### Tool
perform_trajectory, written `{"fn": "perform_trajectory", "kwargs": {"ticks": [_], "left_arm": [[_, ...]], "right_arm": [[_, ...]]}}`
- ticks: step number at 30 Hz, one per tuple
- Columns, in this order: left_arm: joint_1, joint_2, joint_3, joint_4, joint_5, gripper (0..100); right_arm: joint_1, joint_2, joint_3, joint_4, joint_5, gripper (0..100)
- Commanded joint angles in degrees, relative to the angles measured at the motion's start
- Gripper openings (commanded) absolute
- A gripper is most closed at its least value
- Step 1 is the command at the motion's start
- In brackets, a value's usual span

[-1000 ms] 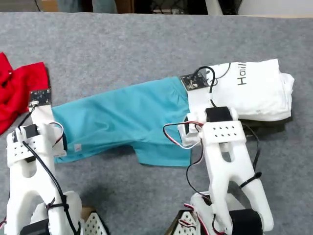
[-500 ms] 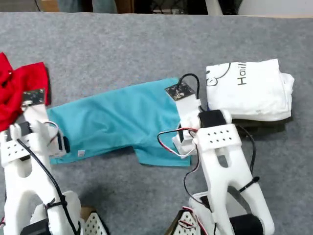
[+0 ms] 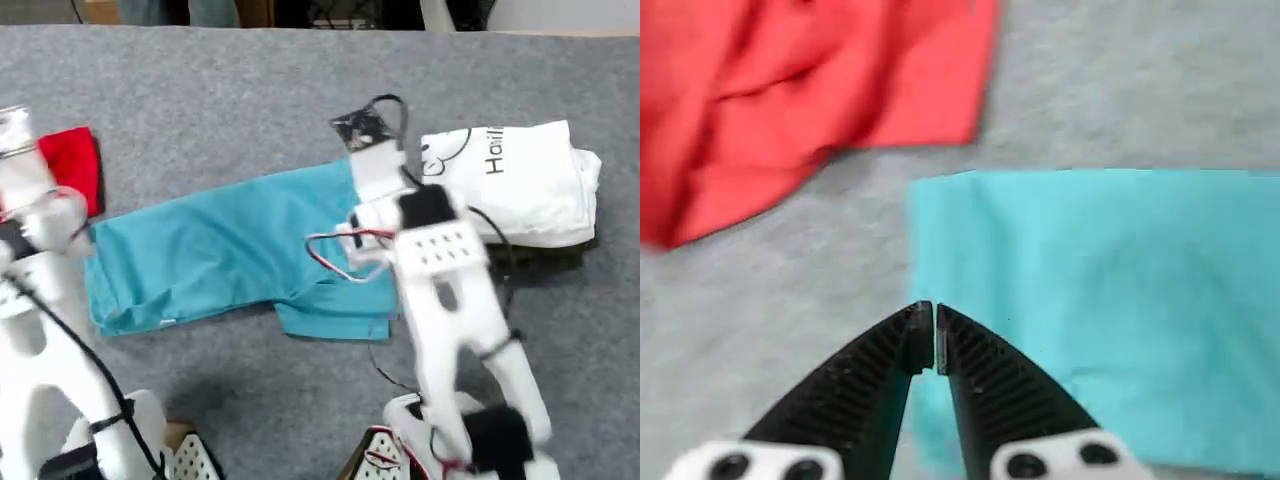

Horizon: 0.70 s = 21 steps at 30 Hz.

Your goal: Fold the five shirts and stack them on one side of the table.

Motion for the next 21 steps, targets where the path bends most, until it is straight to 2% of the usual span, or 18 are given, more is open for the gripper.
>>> {"fn": "perform_trajectory", "kwargs": {"ticks": [1,6,11,16,21], "left_arm": [[5.58,9.14,3.56,-11.25,5.71,3],[3.03,27.25,-1.45,-14.68,9.93,3],[0.75,37.71,-8.04,-14.68,10.64,3],[0.75,41.14,-9.63,-14.68,10.64,3],[0.48,41.76,-9.63,-14.77,10.64,3]], "right_arm": [[-4.13,7.6,-2.86,-2.29,-3.25,1.5],[-8.44,13.23,-2.86,-2.02,-4.92,1.5],[-10.2,16.92,-2.77,-1.76,-4.84,1.5],[-12.66,16.04,1.8,-0.35,-4.4,1.5],[-21.1,9.54,11.12,-0.26,-4.13,1.5]]}}
